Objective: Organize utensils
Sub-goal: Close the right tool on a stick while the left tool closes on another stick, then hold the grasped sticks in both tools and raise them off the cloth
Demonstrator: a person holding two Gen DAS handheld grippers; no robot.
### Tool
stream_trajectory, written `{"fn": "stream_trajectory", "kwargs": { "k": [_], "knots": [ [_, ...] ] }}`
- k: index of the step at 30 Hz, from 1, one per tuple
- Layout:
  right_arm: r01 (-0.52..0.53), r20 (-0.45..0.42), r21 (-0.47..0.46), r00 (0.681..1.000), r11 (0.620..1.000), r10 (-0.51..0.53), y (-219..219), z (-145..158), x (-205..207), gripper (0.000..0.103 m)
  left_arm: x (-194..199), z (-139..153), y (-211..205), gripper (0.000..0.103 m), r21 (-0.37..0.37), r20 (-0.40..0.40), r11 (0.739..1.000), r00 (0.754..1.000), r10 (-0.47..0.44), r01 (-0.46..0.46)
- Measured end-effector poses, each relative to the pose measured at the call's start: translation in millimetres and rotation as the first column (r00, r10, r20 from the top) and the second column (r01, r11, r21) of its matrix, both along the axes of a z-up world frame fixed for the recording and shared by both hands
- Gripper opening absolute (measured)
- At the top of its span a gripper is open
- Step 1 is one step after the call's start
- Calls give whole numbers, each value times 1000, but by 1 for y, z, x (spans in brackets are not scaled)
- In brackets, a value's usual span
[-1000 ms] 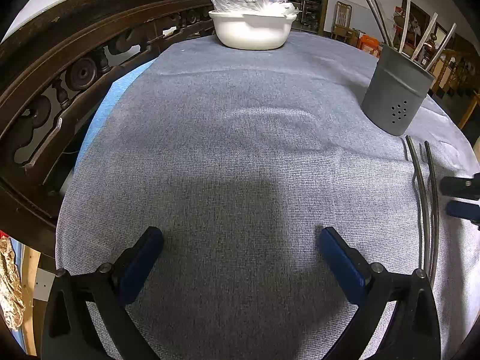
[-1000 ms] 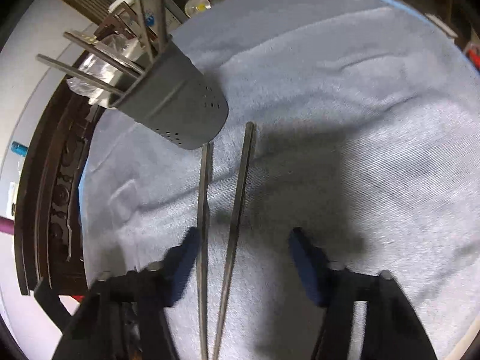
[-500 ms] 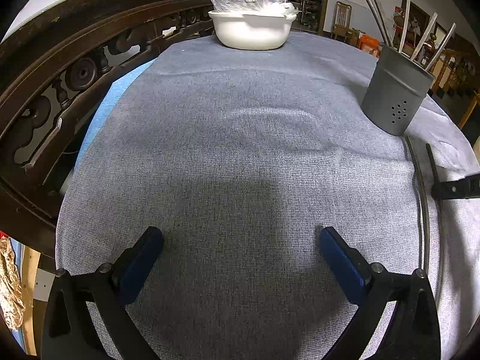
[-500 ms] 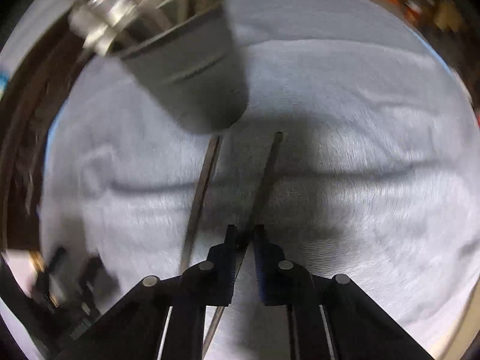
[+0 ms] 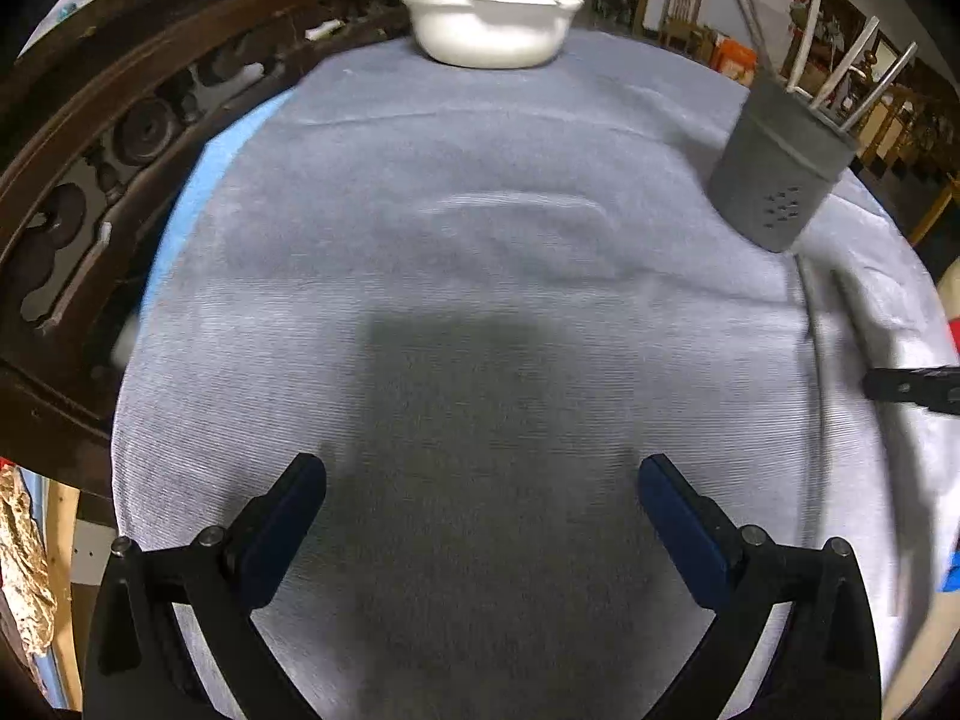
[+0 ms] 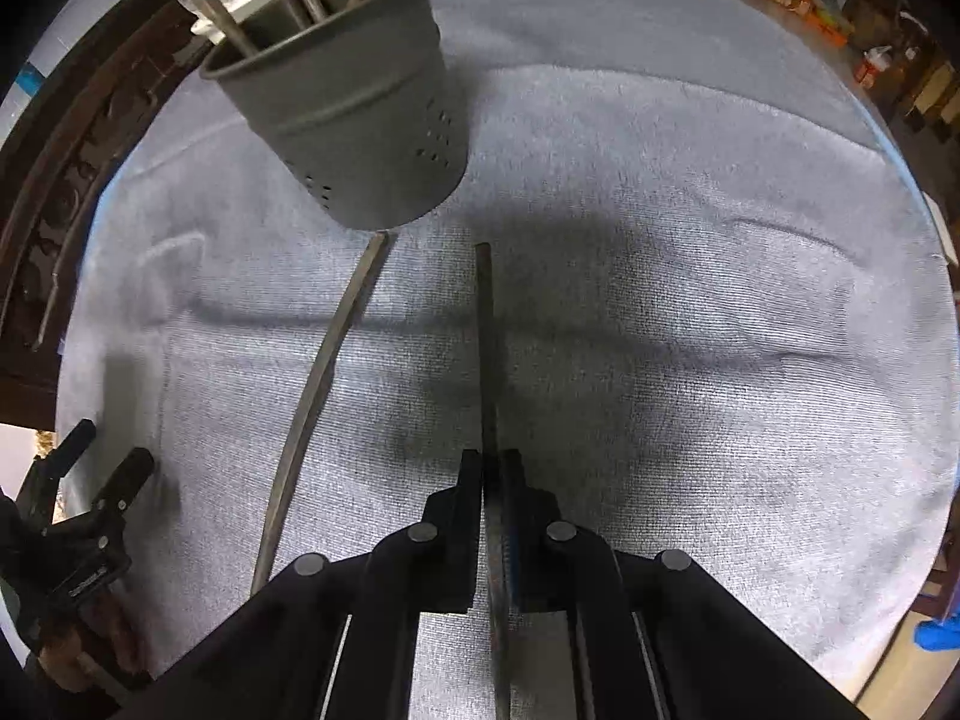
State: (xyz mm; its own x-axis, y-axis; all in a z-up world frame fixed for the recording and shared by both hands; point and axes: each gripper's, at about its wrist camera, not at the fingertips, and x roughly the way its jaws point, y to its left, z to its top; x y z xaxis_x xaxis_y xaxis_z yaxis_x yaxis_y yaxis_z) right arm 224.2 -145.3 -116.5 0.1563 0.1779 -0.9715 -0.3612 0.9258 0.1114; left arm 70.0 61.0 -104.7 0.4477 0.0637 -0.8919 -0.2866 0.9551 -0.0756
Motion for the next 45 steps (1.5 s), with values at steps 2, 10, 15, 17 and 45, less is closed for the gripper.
{"fn": "stream_trajectory", "kwargs": {
  "k": [2,10,15,17,45],
  "knots": [
    [12,-14,47,1000,999,-11,-4,0,8,9,9,13,-13,103,-20,-12,999,999,-38,37],
    [59,-71,226,997,972,-44,-52,-7,18,9,72,38,-78,103,-70,-122,979,972,-200,193],
    [72,-84,272,995,960,-50,-65,-9,17,9,110,20,-105,97,-114,-244,963,933,-265,244],
    [76,-91,284,995,956,-52,-72,-9,15,9,120,11,-108,89,-130,-294,961,917,-271,242],
    [-103,-251,-106,965,989,74,-5,1,21,9,147,-21,-22,7,-275,-478,925,798,-367,261]
  ]
}}
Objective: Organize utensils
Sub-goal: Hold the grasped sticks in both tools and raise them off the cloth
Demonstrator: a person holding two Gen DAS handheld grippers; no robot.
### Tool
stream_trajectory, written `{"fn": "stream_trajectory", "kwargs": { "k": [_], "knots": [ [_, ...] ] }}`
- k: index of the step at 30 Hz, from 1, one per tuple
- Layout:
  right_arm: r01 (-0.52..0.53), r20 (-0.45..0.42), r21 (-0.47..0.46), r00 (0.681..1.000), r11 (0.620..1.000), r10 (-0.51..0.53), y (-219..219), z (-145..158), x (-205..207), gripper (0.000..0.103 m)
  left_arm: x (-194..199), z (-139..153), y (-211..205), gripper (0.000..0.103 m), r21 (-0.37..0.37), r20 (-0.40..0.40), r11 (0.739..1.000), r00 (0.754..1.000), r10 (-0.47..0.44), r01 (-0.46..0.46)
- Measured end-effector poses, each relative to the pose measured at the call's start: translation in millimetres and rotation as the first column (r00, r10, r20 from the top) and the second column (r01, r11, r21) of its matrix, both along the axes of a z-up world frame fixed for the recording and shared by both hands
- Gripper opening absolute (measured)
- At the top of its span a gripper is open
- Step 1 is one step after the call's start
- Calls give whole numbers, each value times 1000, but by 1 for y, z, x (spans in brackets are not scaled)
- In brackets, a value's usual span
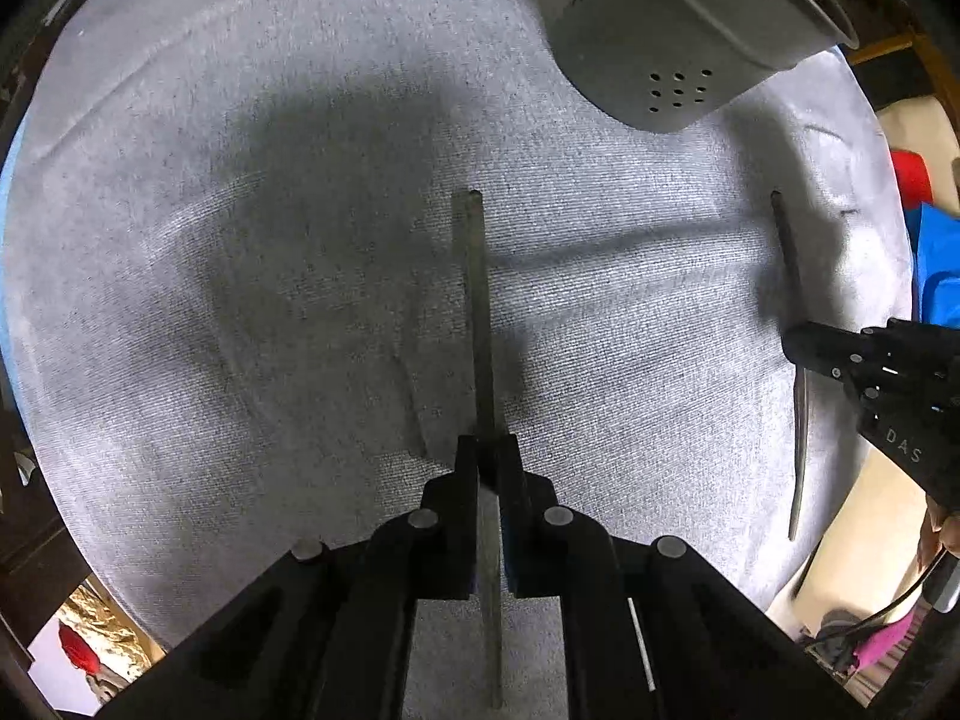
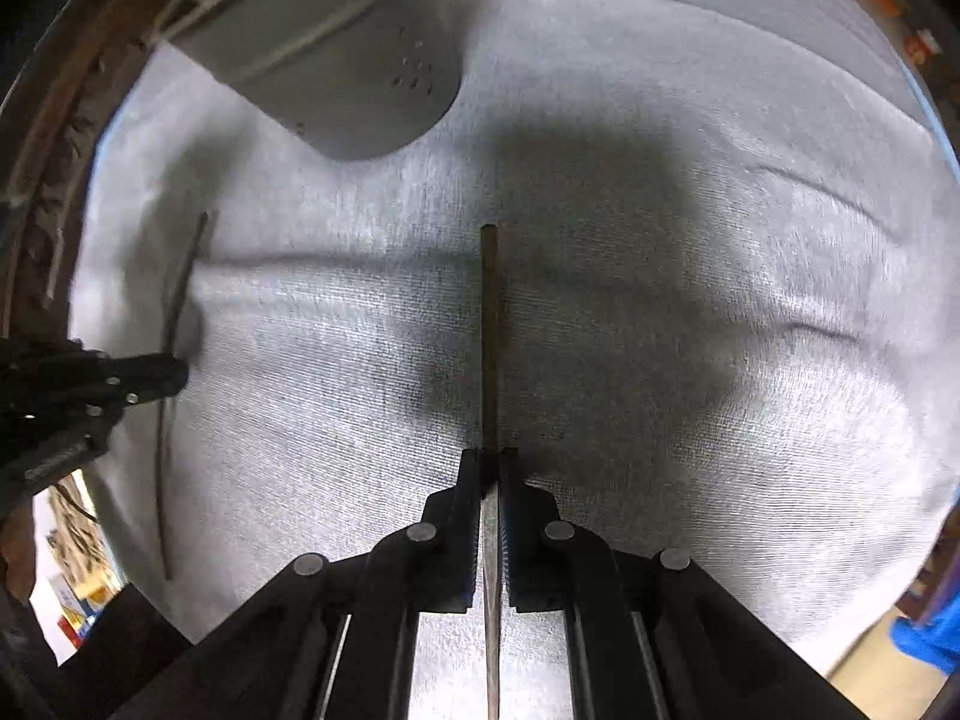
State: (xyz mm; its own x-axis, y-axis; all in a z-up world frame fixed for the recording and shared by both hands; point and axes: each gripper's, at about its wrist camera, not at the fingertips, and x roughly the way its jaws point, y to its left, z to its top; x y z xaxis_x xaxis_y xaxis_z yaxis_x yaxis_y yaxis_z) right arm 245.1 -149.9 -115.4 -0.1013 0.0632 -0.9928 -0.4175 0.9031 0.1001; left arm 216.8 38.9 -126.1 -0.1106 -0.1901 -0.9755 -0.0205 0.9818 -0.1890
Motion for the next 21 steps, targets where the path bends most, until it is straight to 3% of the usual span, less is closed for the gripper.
{"fn": "stream_trajectory", "kwargs": {
  "k": [6,12,17,21],
  "knots": [
    [-34,6,-70,999,997,34,22,1,-2,8,1,1,-10,6,7,15,999,999,-40,40],
    [93,48,88,994,992,-98,-11,11,-9,8,-15,8,7,6,-29,61,1000,998,9,-8],
    [176,75,242,977,954,-199,-33,25,-19,8,-21,21,26,6,-40,115,996,990,83,-79],
    [218,93,339,960,915,-264,-48,35,-26,8,-31,40,31,6,7,211,992,970,121,-125]
  ]
}}
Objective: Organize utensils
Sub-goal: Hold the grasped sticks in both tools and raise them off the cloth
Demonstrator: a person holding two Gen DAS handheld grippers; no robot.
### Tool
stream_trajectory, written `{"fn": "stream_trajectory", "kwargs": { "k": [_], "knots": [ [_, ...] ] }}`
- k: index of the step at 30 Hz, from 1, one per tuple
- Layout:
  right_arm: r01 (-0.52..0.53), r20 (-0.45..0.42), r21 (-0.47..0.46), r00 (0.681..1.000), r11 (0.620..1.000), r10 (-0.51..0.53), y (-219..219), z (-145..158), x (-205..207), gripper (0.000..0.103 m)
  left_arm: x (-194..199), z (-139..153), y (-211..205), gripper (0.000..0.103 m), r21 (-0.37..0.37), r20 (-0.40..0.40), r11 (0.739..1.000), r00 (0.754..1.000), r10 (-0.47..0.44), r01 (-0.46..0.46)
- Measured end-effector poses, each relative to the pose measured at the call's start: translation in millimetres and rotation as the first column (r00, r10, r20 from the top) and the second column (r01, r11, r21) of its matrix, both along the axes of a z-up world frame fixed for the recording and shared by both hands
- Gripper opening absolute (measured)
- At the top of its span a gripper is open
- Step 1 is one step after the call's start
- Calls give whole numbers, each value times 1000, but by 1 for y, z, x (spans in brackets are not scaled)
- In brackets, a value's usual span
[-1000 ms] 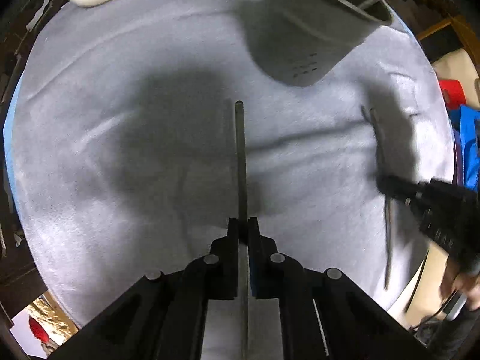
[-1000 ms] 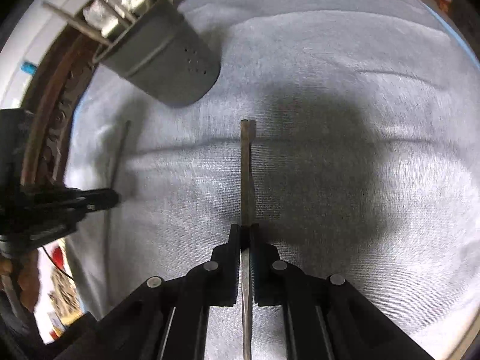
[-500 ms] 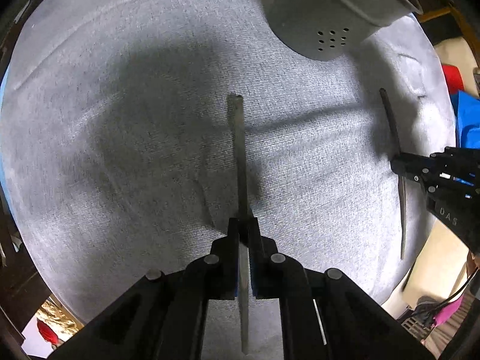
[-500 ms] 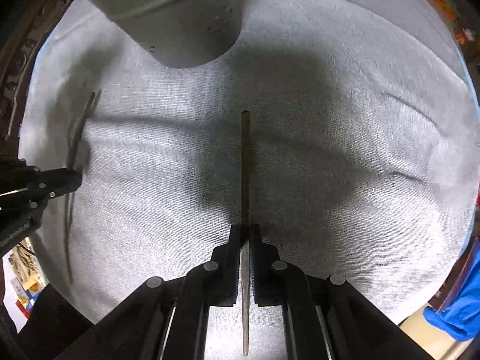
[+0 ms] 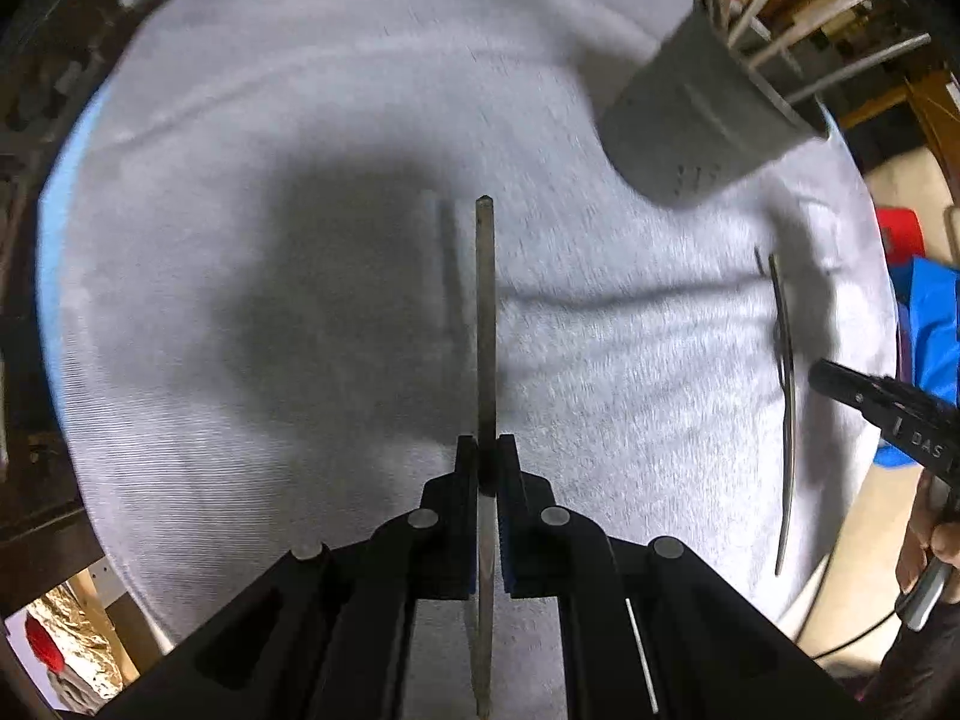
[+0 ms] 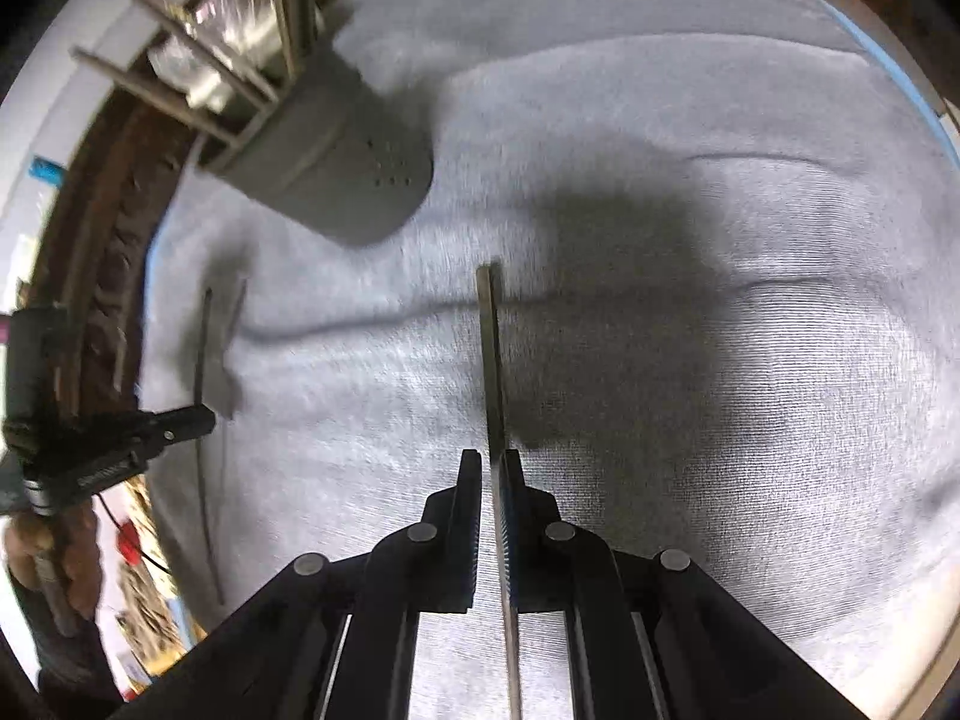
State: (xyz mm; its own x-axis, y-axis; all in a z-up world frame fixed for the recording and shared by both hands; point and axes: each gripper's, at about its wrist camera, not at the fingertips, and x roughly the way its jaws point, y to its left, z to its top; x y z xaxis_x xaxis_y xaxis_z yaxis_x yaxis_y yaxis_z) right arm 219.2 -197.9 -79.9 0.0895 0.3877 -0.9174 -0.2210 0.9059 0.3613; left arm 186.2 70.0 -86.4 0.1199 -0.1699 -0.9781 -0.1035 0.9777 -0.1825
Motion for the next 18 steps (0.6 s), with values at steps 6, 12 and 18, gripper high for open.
{"fn": "stream_trajectory", "kwargs": {
  "k": [6,12,18],
  "knots": [
    [50,53,112,997,992,-57,-20,19,-5,8,-18,28,1,6,74,148,995,988,49,-61],
    [69,64,126,995,990,-78,-20,21,-10,8,-26,50,1,6,99,195,992,979,54,-74],
    [35,20,-7,999,999,-35,-15,11,-1,10,-37,38,-5,6,87,159,995,987,31,-45]
  ]
}}
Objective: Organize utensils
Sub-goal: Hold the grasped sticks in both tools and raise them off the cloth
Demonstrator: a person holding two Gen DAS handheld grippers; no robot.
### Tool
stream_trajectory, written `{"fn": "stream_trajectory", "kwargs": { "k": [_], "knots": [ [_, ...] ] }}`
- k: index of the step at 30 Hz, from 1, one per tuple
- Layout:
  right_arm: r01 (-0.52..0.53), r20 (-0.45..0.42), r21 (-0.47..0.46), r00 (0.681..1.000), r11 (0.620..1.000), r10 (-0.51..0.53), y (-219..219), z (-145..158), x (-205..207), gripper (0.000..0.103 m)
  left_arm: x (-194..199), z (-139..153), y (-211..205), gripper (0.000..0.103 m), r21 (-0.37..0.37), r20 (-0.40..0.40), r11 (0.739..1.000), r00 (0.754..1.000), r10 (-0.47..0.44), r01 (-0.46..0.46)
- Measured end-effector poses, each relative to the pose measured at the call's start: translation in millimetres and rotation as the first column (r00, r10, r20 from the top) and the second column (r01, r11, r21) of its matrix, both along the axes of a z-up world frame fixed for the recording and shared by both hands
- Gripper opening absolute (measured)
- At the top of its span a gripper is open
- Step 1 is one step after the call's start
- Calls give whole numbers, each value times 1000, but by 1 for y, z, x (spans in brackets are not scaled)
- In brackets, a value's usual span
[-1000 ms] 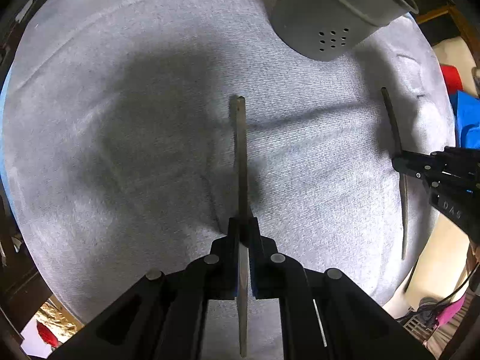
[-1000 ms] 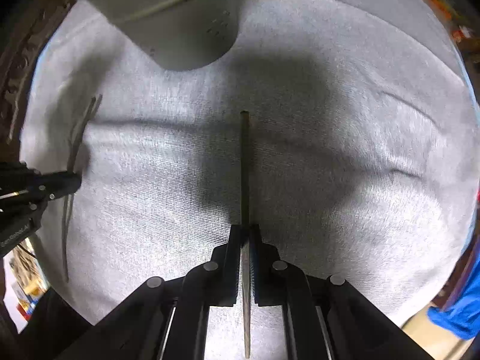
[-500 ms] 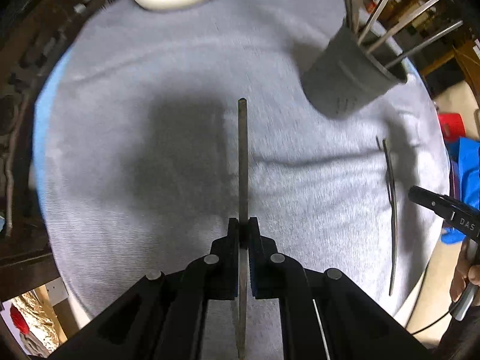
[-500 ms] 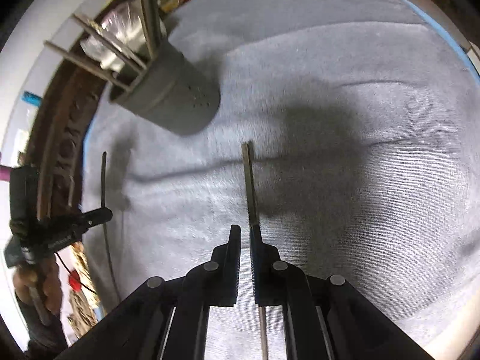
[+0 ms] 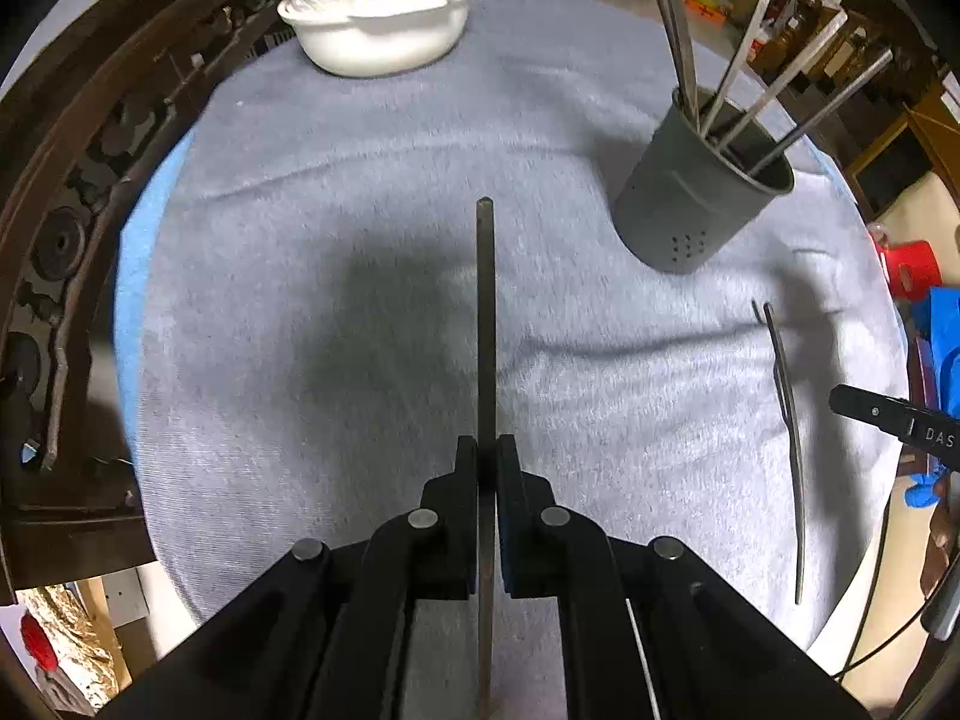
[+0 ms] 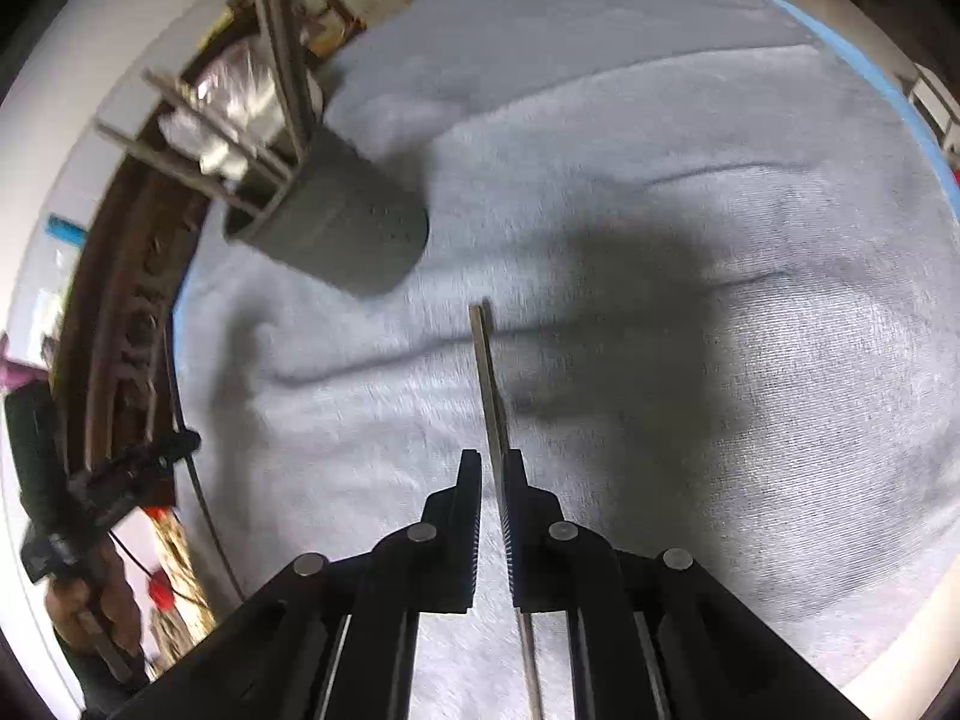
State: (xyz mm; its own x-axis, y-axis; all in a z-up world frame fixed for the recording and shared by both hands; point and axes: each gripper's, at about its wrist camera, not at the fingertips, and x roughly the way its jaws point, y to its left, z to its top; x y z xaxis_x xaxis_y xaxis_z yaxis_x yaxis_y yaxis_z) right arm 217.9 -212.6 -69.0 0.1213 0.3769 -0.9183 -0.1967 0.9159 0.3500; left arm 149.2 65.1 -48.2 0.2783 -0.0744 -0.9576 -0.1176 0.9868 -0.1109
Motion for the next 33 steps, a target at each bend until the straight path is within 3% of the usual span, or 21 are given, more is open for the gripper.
{"fn": "stream_trajectory", "kwargs": {
  "k": [10,23,33],
  "knots": [
    [-116,-82,-170,991,979,103,38,-25,11,10,1,-18,-4,6,-23,-26,1000,1000,-13,13],
    [-205,-143,-242,974,948,175,59,-37,19,9,1,-31,12,6,-42,-87,999,996,0,-4],
    [-344,-187,-363,938,866,294,101,-40,23,9,0,-37,25,7,-57,-163,998,987,4,-13]
  ]
}}
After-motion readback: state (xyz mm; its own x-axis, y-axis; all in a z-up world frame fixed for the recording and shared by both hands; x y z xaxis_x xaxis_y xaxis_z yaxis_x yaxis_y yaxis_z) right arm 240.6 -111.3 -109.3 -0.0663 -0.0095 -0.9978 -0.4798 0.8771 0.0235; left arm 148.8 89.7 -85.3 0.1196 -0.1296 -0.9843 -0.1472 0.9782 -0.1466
